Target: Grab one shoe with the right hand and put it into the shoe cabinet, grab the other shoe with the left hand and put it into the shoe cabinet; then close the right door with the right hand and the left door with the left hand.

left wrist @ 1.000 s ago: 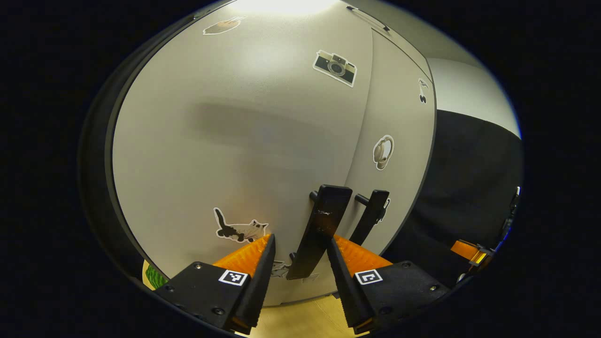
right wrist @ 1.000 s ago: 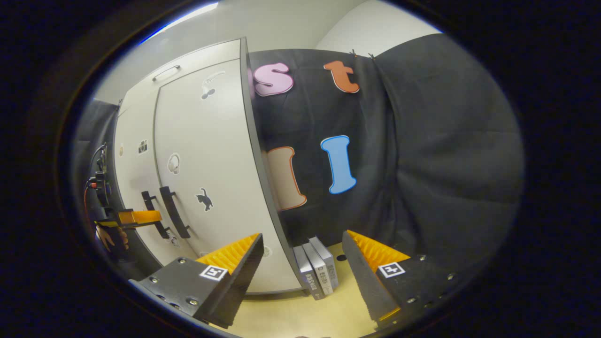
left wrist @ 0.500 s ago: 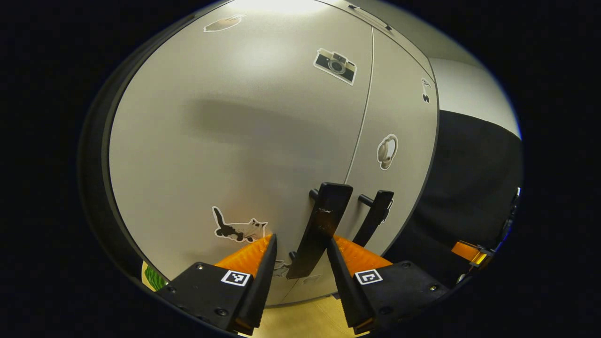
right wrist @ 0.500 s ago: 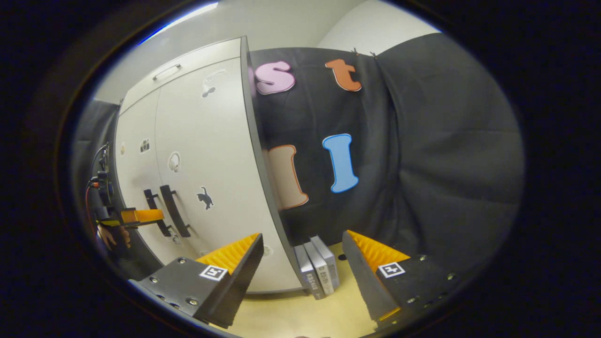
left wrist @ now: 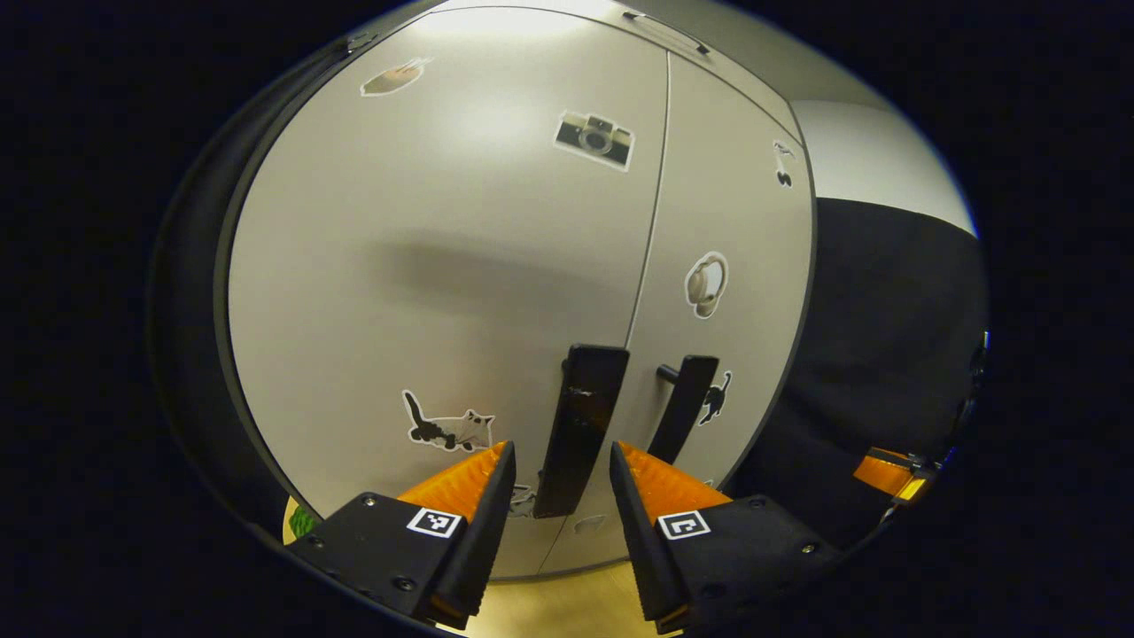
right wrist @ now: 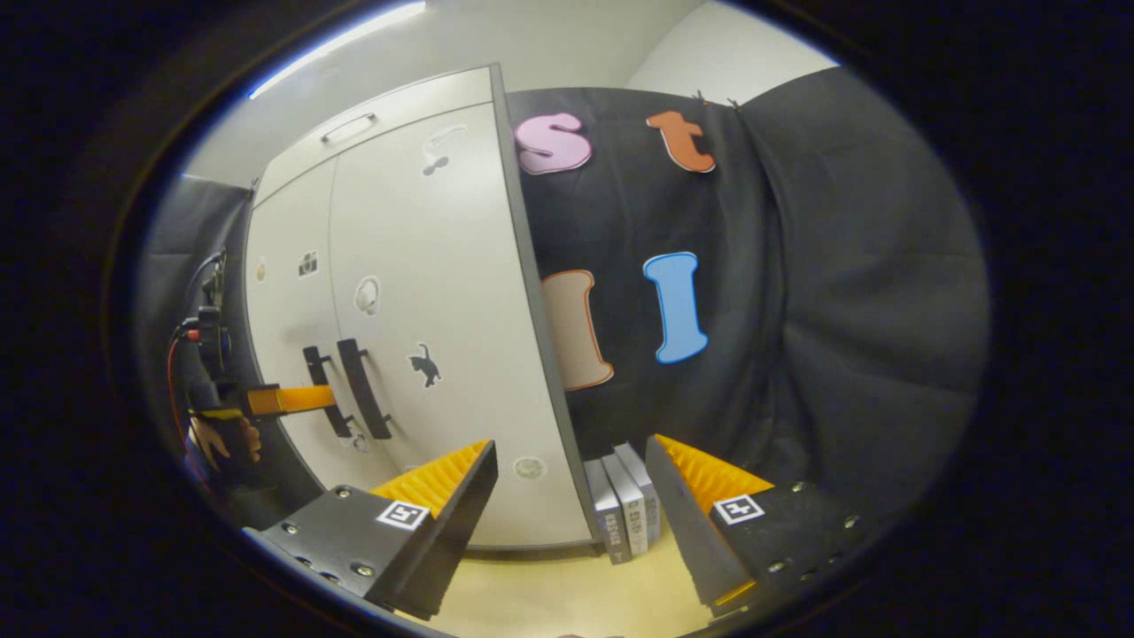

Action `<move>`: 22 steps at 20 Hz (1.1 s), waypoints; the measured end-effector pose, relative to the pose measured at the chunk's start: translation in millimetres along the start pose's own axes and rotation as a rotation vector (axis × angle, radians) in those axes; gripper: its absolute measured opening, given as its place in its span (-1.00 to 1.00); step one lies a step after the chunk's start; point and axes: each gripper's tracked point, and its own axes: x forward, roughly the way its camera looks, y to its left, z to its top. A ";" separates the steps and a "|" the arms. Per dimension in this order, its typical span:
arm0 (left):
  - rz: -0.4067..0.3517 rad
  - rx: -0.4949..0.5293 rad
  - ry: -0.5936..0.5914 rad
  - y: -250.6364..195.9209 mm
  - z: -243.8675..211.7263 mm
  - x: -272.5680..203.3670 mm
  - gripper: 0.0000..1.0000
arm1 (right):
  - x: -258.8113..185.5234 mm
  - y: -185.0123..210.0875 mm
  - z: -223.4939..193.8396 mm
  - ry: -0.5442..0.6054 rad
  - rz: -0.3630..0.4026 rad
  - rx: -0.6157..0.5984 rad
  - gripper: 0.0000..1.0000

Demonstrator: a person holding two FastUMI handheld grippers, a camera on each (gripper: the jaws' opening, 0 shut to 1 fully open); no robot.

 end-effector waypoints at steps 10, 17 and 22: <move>0.078 0.002 -0.120 -0.4 50.3 -94.7 0.31 | -32.9 63.5 51.4 -0.106 0.109 -0.094 1.00; 0.246 0.134 -0.321 -4.6 115.2 -184.8 0.17 | -79.5 119.3 142.7 -0.350 0.125 -0.150 0.94; 0.285 0.157 -0.350 -13.7 112.3 -213.4 0.44 | -85.9 145.5 151.5 -0.397 0.148 -0.156 1.00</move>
